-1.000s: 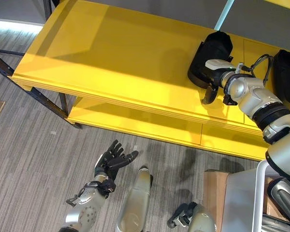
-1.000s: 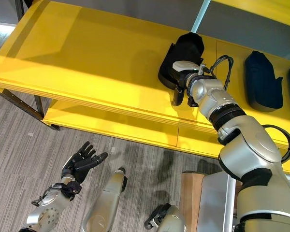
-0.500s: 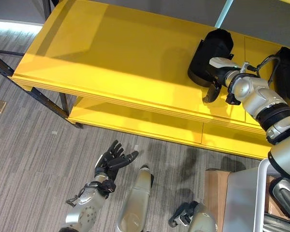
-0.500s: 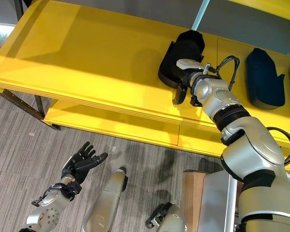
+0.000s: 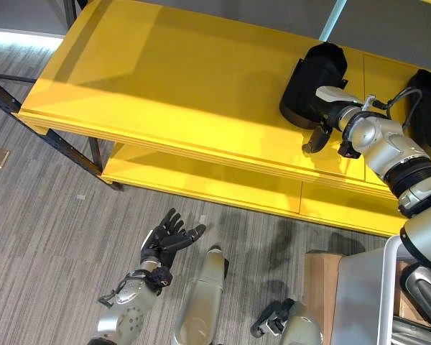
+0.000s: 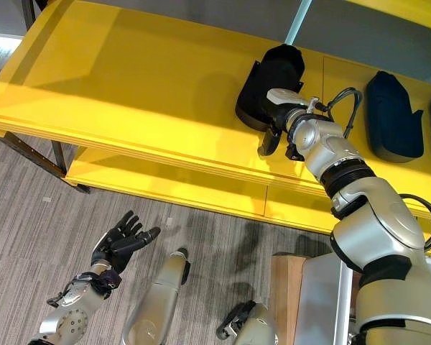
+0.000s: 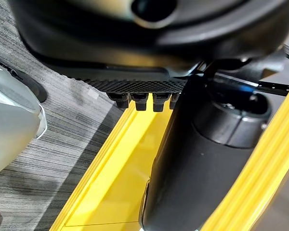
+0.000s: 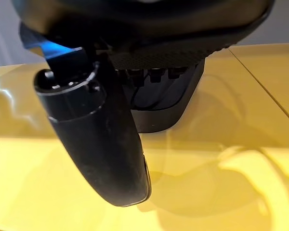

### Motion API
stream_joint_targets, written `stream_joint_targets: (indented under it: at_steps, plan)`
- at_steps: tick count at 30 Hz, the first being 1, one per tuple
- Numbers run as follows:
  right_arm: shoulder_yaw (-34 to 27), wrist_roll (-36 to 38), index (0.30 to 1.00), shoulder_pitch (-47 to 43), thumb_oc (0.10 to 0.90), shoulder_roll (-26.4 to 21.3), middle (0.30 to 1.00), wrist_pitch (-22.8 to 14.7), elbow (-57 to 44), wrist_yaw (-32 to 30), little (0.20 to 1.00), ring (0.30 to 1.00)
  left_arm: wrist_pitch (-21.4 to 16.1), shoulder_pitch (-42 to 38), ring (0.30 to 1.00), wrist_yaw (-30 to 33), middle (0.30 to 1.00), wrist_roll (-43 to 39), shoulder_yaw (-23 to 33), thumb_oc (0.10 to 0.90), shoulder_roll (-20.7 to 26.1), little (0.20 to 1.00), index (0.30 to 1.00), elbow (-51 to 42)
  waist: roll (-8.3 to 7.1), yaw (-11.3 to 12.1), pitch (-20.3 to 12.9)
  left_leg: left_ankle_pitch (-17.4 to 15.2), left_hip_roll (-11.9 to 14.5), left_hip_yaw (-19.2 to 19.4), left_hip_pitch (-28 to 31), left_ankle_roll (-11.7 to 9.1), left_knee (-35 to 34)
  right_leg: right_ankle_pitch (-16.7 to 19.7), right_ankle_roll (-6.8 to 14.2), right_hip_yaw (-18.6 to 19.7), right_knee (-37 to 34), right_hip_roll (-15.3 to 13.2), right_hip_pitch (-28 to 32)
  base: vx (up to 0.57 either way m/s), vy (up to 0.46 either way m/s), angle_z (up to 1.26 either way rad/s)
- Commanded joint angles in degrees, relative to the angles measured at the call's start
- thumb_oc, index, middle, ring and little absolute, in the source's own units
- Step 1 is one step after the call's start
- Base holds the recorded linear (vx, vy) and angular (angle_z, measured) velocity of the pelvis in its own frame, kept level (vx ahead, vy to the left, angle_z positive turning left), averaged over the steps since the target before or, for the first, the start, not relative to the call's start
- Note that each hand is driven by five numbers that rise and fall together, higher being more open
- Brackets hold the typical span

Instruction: Move parts from the plastic box to the shelf.

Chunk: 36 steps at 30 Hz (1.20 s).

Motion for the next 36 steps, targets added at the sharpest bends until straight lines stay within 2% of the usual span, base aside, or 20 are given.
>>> stream_joint_targets:
  at_steps: [1, 36]
  plan:
    - [1.72, -2.52, 1.000, 0.70, 0.900, -7.55, 1.000, 2.98, 6.12, -1.62, 1.000, 1.000, -4.57, -2.04, 1.000, -1.96, 1.000, -0.28, 2.48, 0.900, 1.41, 1.000, 1.000, -4.05, 1.49, -0.34, 0.17, -8.01, 6.04, -3.50, 2.54, -1.63, 2.05, 5.44, -0.02, 1.43, 0.89, -0.46, -3.72, 0.00, 0.000, 0.00]
    - [0.60, -3.80, 1.000, 2.58, 0.900, -10.35, 1.000, 2.93, 9.99, -1.81, 1.000, 1.000, -4.47, -1.40, 1.000, -2.30, 1.000, -0.13, 3.05, 0.900, 1.99, 1.000, 1.000, -4.15, 1.09, -0.73, 0.22, -7.90, 6.05, -3.72, 1.85, -1.62, 2.29, 5.50, 0.05, 1.73, 1.16, -0.34, -4.42, 0.00, 0.000, 0.00]
